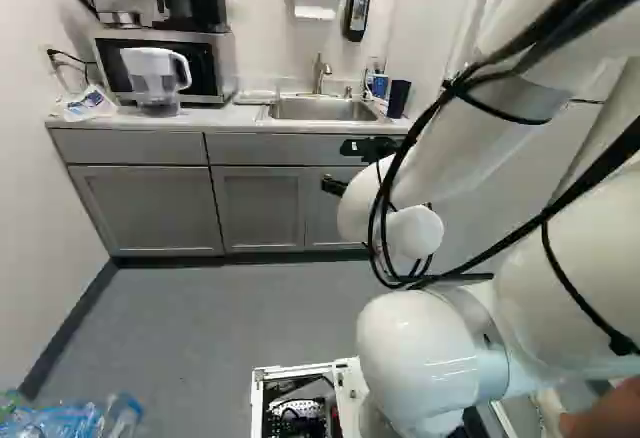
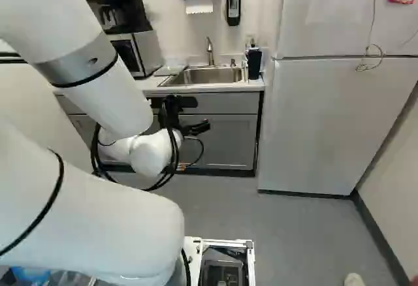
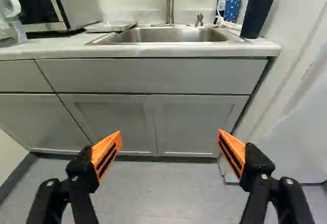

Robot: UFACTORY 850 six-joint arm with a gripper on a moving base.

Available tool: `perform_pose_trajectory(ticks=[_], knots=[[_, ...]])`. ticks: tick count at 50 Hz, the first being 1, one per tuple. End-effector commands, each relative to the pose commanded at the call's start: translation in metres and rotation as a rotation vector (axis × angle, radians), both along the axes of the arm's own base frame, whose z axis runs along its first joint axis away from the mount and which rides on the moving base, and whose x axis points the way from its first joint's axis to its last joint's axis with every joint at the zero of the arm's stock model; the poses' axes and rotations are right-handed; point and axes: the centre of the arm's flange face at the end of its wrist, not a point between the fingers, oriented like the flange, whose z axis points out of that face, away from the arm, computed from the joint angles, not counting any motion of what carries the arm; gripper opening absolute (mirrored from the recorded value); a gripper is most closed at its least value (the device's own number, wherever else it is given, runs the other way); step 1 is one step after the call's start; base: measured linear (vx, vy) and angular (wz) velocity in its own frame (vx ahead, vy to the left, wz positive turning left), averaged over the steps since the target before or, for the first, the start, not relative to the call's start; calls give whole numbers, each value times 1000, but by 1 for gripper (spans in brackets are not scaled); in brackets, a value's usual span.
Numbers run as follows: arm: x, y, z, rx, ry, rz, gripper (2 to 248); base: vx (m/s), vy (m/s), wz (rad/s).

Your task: Rinse the cup and place it in the tray

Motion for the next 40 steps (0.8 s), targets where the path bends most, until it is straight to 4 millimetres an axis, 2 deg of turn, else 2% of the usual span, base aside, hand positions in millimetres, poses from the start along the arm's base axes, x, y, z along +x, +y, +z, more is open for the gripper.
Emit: perform_pose_trajectory(ticks=[27,40], knots=[[1,0,0,0,0,0,247,0,0,0],[10,0,10,0,-27,0,247,0,0,0]])
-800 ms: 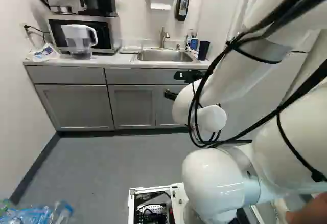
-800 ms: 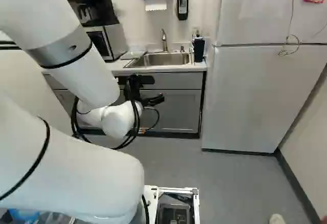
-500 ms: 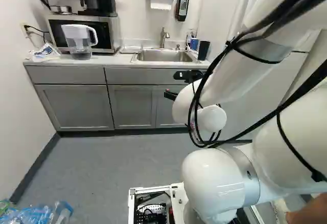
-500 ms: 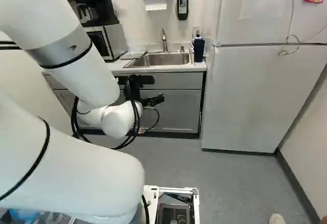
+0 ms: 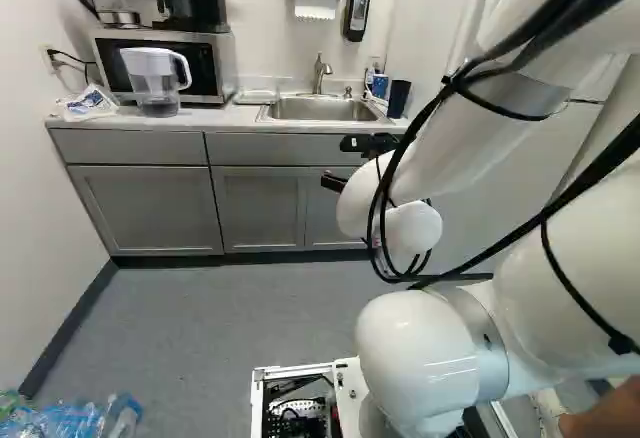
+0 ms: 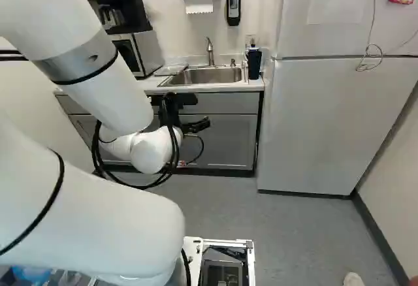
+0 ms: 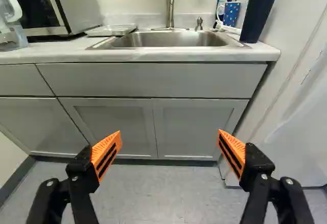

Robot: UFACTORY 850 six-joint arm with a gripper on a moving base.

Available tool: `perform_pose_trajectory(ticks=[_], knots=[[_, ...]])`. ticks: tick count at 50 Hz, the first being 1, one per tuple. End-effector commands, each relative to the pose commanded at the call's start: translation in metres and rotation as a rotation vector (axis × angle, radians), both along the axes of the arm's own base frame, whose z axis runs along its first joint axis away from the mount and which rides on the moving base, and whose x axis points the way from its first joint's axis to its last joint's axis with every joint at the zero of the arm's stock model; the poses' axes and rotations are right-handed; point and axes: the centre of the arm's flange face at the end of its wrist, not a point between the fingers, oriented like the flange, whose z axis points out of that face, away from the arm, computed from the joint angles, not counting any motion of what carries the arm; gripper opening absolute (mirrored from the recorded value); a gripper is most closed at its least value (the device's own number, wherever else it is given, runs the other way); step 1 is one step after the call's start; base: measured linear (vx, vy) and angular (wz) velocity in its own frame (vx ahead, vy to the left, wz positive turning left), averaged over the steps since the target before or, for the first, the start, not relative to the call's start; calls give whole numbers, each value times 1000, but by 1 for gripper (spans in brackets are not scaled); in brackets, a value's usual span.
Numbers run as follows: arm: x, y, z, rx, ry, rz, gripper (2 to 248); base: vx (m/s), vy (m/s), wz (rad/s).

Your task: Rinse the cup and place it in the tray

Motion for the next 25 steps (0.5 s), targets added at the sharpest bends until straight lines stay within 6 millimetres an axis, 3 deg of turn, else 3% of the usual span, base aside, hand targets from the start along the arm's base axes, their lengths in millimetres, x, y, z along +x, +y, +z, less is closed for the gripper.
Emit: perform_pose_trajectory(ticks=[25], knots=[[26,0,26,0,-62,0,247,0,0,0]])
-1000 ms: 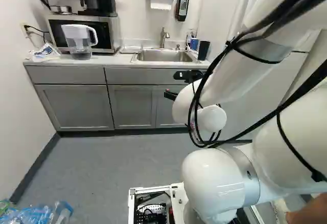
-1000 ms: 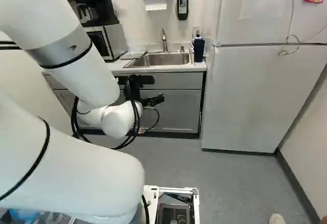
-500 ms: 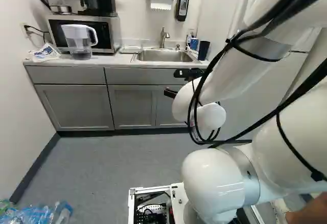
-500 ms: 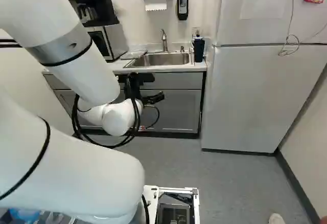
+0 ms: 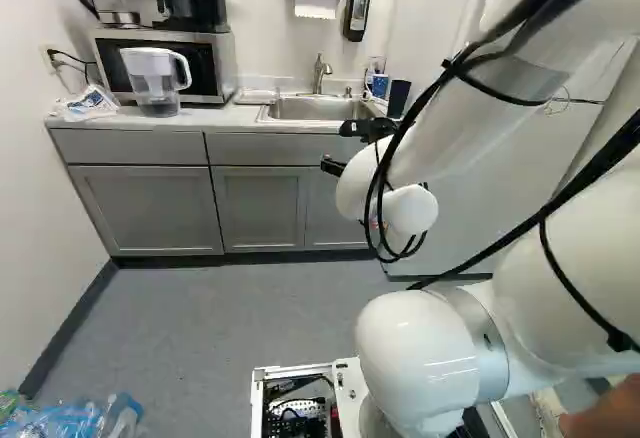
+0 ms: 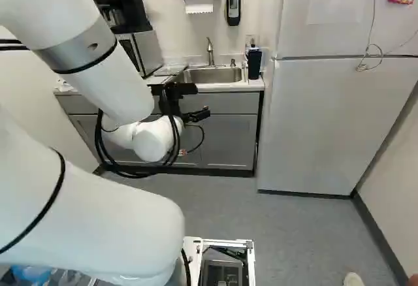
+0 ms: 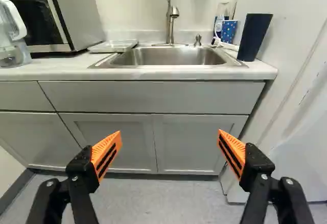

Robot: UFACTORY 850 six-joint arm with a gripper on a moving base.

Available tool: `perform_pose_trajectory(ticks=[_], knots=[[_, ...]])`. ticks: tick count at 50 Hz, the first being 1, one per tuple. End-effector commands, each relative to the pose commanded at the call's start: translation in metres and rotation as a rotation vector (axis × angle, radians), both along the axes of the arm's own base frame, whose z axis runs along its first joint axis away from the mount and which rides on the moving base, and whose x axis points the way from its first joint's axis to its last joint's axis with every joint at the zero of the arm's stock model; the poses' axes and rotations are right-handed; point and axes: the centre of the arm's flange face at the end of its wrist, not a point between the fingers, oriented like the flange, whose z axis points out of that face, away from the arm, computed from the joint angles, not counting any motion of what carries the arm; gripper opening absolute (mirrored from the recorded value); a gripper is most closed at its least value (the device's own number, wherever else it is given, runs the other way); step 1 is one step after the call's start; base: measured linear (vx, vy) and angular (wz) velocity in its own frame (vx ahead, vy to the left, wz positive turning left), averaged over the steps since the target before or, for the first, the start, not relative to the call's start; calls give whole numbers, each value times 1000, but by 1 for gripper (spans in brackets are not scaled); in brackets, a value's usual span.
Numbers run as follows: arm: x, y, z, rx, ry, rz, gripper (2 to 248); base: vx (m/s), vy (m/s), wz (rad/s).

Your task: Rinse the cup and place it in the tray

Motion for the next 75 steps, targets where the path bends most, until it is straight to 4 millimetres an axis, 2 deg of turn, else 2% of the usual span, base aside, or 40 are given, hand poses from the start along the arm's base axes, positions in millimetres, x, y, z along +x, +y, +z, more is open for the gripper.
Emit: perform_pose_trajectory(ticks=[49,75], knots=[[54,0,48,0,-58,0,247,0,0,0],[74,0,72,0,-85,0,247,0,0,0]])
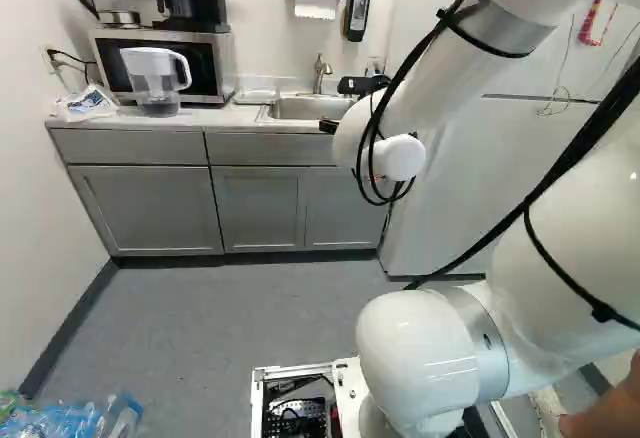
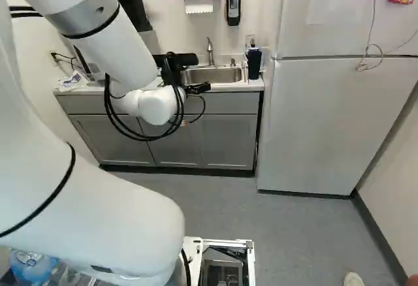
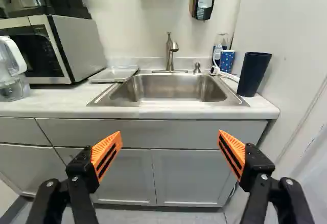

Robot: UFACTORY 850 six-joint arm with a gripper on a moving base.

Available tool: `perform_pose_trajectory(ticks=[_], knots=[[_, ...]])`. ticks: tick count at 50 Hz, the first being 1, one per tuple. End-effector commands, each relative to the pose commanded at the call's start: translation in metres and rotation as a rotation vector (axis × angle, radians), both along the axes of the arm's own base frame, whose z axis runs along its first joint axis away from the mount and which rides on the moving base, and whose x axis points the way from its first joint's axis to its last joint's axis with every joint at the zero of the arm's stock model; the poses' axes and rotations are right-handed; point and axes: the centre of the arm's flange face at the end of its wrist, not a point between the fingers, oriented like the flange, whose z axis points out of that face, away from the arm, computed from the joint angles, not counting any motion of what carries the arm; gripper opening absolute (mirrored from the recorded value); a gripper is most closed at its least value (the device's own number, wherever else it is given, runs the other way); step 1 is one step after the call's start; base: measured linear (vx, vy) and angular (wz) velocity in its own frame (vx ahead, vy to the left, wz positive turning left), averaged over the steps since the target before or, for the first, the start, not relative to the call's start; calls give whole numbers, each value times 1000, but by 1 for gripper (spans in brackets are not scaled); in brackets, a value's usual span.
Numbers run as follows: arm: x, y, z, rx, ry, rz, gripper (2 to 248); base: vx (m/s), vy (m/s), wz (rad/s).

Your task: Rinse the cup and place it in the tray

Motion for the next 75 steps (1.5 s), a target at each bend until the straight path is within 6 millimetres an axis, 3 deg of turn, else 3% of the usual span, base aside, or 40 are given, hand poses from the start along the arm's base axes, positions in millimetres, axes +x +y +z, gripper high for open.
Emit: perform_pose_trajectory(ticks=[75], knots=[[39,0,72,0,-81,0,247,0,0,0]])
